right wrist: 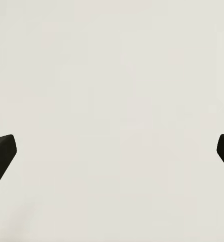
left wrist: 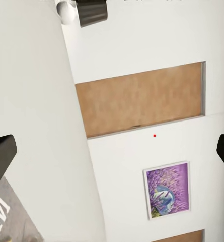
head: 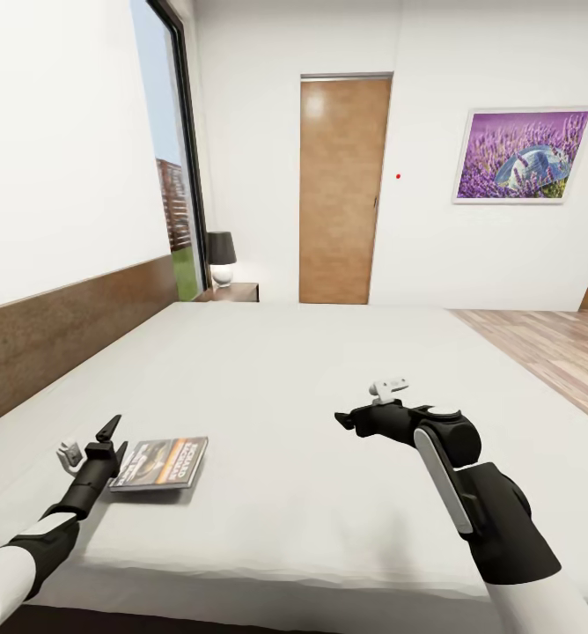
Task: In the bedroom, move the book from the bed onto either nightstand, and place the two sandals side by side next to the bed.
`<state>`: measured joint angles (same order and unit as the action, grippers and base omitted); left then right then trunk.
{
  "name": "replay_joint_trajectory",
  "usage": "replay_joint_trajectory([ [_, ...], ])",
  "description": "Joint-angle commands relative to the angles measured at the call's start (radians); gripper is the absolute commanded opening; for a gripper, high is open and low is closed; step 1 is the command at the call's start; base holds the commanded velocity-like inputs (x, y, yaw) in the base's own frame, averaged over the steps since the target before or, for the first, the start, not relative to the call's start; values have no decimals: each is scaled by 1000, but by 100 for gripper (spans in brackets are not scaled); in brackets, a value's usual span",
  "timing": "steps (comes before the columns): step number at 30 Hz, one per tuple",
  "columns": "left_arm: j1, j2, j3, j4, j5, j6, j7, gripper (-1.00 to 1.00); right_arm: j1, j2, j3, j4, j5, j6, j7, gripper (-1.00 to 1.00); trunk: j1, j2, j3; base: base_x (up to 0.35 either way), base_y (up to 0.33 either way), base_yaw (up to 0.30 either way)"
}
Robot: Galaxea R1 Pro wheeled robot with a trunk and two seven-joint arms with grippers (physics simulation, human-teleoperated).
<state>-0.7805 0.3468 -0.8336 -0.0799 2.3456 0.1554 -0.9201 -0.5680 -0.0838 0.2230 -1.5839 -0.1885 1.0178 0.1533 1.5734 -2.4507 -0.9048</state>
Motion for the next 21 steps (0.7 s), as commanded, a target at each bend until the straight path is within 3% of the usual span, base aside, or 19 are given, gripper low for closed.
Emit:
replay_joint_trajectory([
  [1,0,1,-10,0,11,10,-2,100,-1,-1,1,-1,-2,4,0,100,0,0,-1,0,0,0],
  [21,0,7,-10,0,11,9,5,100,-1,-1,1,-1,-2,4,0,100,0,0,-1,0,0,0],
])
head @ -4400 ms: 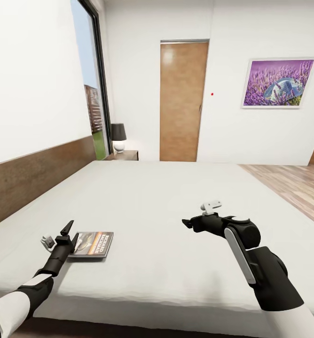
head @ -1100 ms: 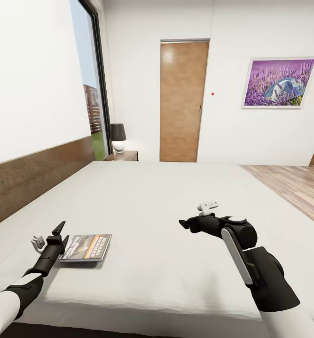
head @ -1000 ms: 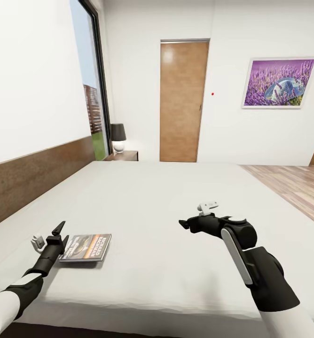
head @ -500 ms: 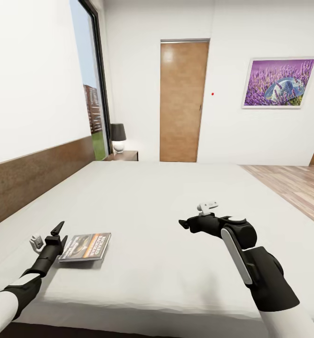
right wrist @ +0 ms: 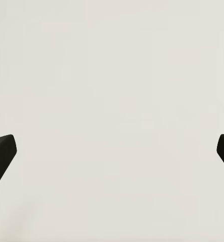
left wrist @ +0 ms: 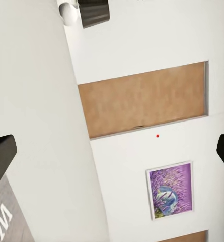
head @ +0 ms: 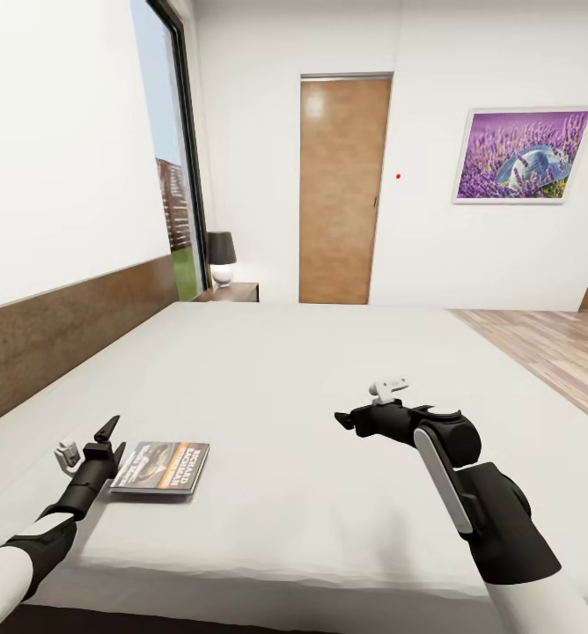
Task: In the bedroom, move the book from the bed onto either nightstand, and place the two sandals side by side next to the bed.
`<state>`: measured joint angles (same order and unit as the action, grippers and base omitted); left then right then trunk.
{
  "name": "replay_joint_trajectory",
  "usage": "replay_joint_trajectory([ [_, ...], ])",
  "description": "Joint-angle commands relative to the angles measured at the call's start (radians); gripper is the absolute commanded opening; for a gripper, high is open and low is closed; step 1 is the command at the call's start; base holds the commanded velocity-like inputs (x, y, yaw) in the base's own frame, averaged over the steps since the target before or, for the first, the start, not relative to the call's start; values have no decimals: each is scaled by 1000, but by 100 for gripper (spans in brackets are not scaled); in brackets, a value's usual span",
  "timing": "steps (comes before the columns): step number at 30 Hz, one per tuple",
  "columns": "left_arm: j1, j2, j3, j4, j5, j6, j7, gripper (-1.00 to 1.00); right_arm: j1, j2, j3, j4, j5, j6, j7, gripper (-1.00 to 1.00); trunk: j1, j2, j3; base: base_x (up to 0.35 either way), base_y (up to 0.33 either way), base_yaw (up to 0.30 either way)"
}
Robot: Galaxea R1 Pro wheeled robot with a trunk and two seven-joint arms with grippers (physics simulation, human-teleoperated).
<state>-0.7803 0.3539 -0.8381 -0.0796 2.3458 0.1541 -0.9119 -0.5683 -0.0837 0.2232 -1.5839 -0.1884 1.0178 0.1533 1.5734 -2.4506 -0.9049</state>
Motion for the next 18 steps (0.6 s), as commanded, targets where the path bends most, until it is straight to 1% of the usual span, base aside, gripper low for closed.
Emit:
replay_joint_trajectory([
  [1,-1,0,-6,0,10,10,-3,100,-1,-1,1,-1,-2,4,0,100,0,0,-1,0,0,0],
  [18,-1,0,-6,0,10,9,-2,100,0,-1,1,-1,-2,4,0,100,0,0,-1,0,0,0],
])
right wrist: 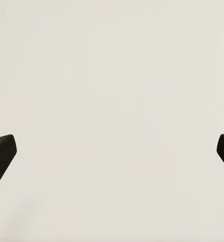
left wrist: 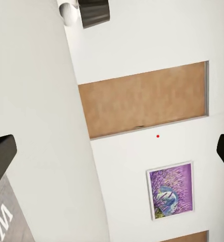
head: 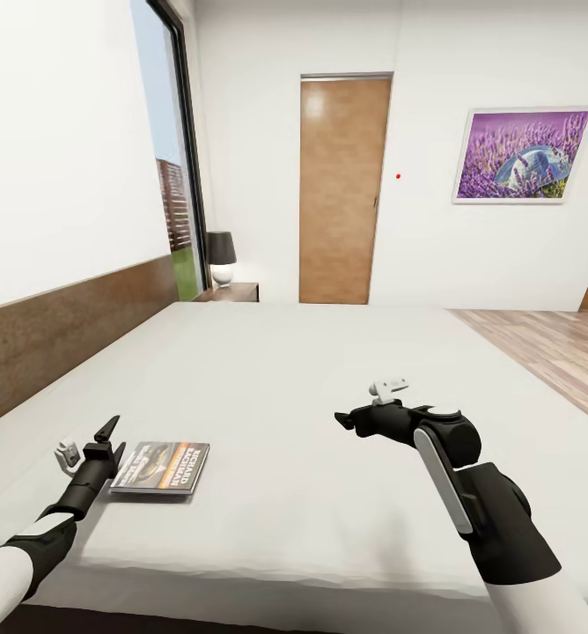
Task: In the bedroom, move the book from the bed onto either nightstand, and place the two sandals side by side next to the bed.
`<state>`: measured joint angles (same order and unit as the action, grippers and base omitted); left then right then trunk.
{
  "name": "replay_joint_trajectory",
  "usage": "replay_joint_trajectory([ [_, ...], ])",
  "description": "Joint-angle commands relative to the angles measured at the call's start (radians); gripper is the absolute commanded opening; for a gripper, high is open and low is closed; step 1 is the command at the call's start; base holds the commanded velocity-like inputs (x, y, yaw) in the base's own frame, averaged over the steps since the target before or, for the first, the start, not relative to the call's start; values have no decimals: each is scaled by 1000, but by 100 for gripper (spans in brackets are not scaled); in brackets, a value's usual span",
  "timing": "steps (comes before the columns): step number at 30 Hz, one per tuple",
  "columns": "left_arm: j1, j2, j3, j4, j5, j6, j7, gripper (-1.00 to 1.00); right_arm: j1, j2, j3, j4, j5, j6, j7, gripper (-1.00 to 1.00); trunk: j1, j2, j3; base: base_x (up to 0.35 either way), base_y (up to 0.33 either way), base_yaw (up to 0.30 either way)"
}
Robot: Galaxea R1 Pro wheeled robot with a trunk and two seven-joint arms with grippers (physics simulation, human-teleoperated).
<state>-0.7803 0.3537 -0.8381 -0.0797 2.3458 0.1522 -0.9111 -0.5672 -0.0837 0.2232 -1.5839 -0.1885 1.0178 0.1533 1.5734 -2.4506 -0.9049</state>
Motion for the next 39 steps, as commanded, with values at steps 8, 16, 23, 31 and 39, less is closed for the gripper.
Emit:
replay_joint_trajectory([
  [8,-1,1,-6,-1,10,12,-3,100,-1,-1,1,-1,-1,4,0,100,0,0,-1,0,0,0],
  [16,0,1,-6,-2,10,13,-4,100,-1,-1,1,-1,-2,4,0,100,0,0,-1,0,0,0],
  [23,1,1,-6,-3,10,13,-9,100,-1,-1,1,-1,-2,4,0,100,0,0,-1,0,0,0],
  [31,1,1,-7,-3,10,14,-10,100,-1,-1,1,-1,-2,4,0,100,0,0,-1,0,0,0],
  [39,1,1,-7,-3,10,13,-11,100,-1,-1,1,-1,-2,4,0,100,0,0,-1,0,0,0],
])
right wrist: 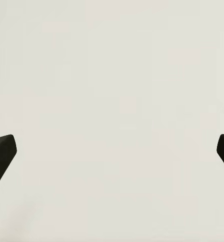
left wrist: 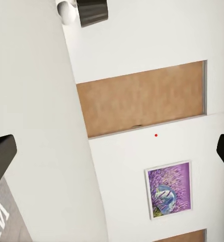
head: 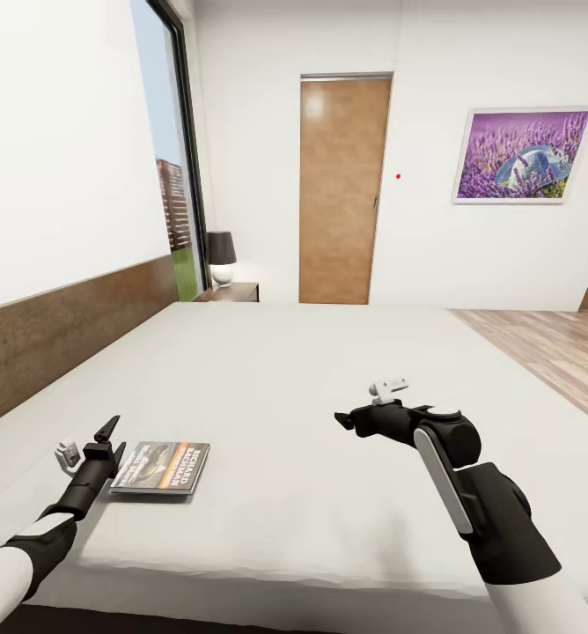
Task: In the bedroom, move the book from the bed onto either nightstand, and place the two sandals side by side next to the bed.
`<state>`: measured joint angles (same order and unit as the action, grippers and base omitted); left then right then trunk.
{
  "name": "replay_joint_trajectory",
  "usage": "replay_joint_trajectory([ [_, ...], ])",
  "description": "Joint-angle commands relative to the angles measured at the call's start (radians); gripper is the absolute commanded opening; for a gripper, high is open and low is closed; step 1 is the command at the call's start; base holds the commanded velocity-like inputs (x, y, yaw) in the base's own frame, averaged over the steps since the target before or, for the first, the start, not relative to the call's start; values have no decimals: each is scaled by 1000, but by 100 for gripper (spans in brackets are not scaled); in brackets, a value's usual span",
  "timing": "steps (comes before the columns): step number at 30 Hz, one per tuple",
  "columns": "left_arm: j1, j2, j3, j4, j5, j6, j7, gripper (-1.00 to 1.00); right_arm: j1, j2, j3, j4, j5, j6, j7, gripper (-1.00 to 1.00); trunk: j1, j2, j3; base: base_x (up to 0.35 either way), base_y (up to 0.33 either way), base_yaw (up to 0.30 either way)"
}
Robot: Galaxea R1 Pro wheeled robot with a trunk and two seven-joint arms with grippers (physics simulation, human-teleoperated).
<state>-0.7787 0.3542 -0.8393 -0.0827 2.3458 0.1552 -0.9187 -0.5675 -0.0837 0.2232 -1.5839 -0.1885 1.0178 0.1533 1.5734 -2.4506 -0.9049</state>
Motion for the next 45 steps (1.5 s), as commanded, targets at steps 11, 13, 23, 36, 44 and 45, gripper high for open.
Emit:
replay_joint_trajectory([
  [11,-1,1,-6,0,10,14,-5,100,-1,-1,1,-1,-2,4,0,100,19,-35,-17,0,0,0],
  [13,-1,1,-6,0,10,14,-6,100,-1,-1,2,-1,-2,4,0,100,19,-35,-17,0,0,0],
  [23,-1,2,-6,0,10,14,-7,100,-1,-1,4,-1,-2,4,0,100,19,-35,-17,0,0,0],
  [36,-1,2,-6,-1,10,13,-9,100,0,2,4,-1,-2,4,0,100,19,-35,-17,0,0,0],
  [44,1,2,-6,-2,9,17,-20,100,0,2,4,-1,-2,4,0,100,19,-35,-17,0,0,0],
  [45,1,2,-6,-2,9,17,-22,100,0,2,4,-1,-2,4,0,100,19,-35,-17,0,0,0],
])
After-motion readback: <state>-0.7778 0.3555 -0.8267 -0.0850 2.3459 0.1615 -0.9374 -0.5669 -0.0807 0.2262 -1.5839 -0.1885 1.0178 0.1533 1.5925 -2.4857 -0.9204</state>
